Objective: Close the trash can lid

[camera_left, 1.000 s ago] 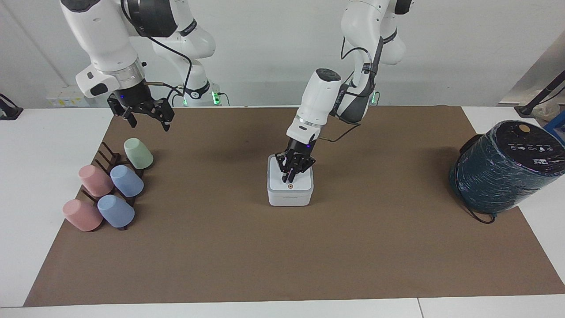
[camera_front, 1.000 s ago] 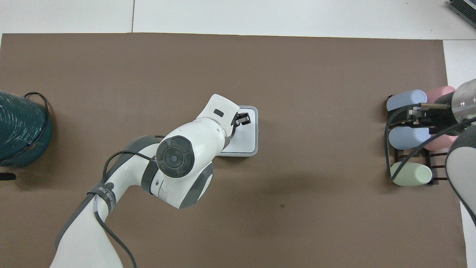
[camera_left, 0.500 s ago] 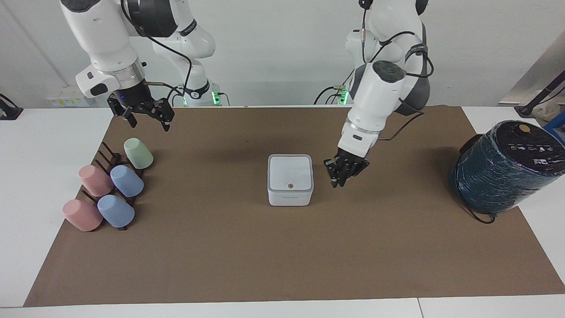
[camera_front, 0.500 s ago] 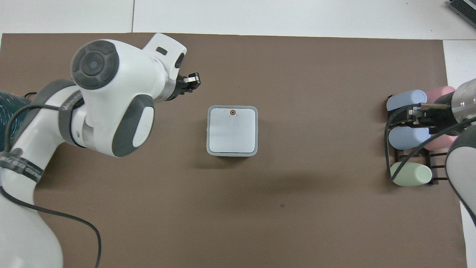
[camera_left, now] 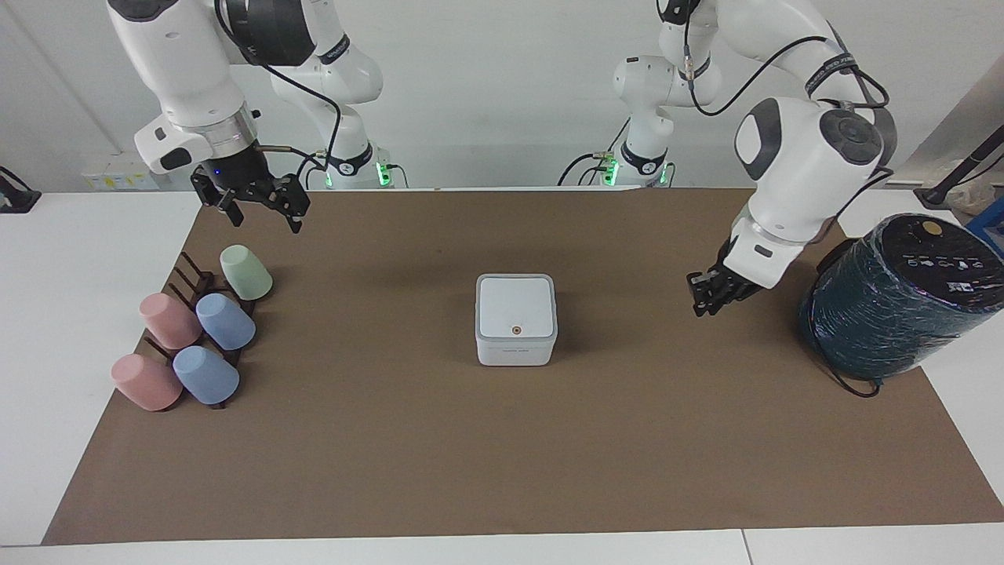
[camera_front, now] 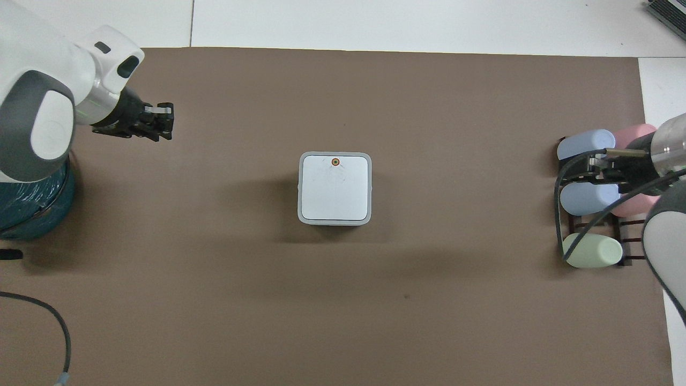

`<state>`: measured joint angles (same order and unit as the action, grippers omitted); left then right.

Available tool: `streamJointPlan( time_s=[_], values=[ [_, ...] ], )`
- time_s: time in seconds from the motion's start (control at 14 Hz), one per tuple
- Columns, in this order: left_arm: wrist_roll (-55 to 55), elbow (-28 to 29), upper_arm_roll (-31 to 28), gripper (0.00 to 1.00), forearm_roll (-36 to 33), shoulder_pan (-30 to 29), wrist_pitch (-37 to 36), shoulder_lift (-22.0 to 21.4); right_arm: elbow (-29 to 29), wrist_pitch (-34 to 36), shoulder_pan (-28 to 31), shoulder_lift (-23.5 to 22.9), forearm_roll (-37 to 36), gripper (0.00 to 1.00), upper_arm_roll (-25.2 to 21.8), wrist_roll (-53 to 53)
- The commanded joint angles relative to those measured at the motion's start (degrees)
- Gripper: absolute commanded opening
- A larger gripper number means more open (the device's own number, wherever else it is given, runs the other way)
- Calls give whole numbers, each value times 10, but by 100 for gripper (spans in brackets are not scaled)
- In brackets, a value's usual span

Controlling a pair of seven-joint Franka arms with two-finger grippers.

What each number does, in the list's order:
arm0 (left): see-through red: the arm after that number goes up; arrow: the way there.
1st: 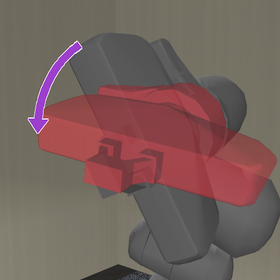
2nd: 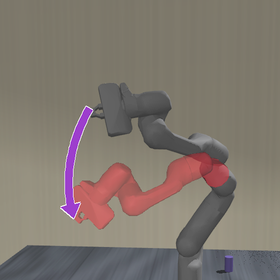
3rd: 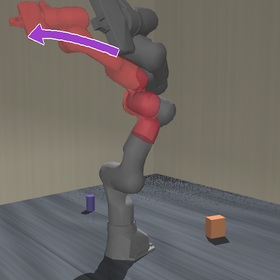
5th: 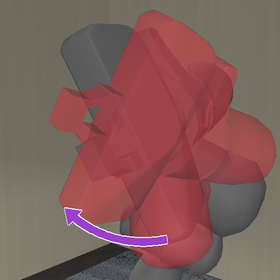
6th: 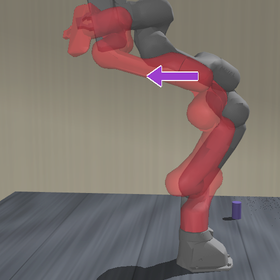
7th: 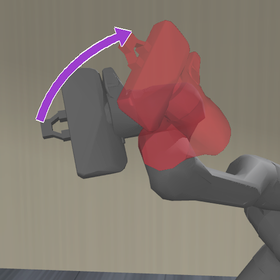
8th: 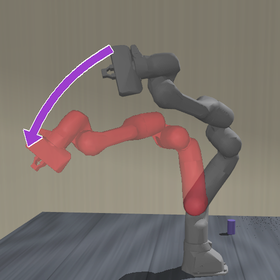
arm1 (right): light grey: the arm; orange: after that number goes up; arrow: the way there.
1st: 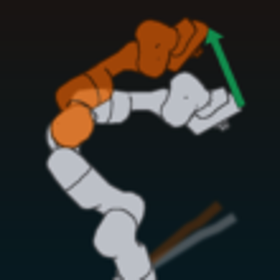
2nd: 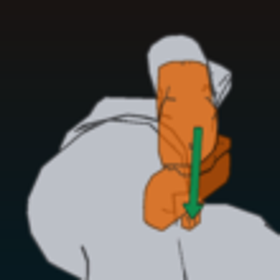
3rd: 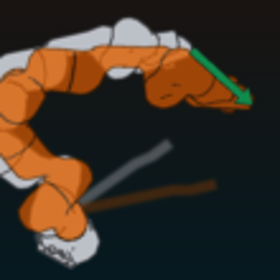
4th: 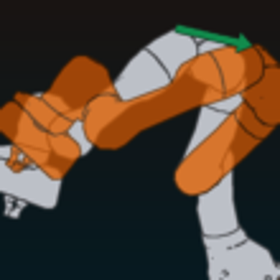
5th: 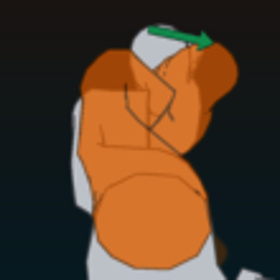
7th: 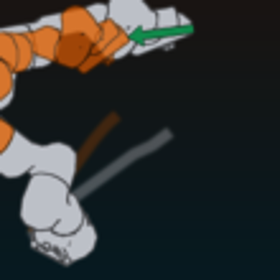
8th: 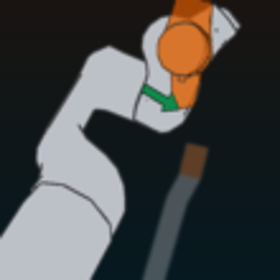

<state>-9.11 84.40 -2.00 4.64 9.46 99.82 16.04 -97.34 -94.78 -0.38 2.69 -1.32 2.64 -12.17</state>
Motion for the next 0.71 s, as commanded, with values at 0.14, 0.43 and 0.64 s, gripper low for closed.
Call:
streamJointPlan(
  time_s=[0.14, 0.43, 0.64],
  values=[
    [75, -34, 2, 26, -53, -43, -74, -4, -7, -8, 7, 4, 1, 100, 4, 12],
    [95, -34, 5, 53, -60, -51, -89, -37, -7, -8, 7, 4, 2, 100, 4, 12],
    [95, -28, 7, 100, -55, -43, -47, -57, -7, -8, 7, 4, 1, 100, 4, 12]
  ],
)
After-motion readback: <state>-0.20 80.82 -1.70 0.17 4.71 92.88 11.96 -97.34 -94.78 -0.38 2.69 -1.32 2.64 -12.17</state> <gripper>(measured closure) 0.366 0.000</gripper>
